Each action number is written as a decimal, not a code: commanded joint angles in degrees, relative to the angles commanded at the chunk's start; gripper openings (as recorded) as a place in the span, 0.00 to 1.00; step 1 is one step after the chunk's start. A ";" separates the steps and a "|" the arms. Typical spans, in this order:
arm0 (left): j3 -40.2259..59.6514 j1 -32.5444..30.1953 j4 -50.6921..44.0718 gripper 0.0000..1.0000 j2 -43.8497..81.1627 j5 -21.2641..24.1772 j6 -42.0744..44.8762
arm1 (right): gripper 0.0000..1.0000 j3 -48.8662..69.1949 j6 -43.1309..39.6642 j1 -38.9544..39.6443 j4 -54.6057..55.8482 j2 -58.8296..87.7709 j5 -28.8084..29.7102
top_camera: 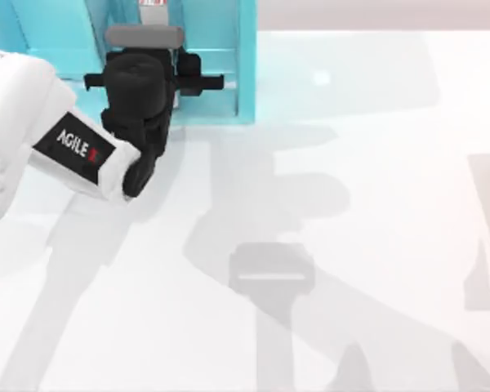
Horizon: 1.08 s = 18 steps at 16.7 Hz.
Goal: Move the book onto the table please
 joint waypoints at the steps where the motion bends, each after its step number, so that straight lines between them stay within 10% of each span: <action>1: -0.34 -0.26 -0.46 0.00 -0.65 -0.13 -0.08 | 1.00 0.00 0.00 0.00 0.00 0.00 0.00; 18: -25.58 -13.88 -34.80 0.00 -60.24 -14.71 -1.49 | 1.00 0.00 0.00 0.00 0.00 0.00 0.00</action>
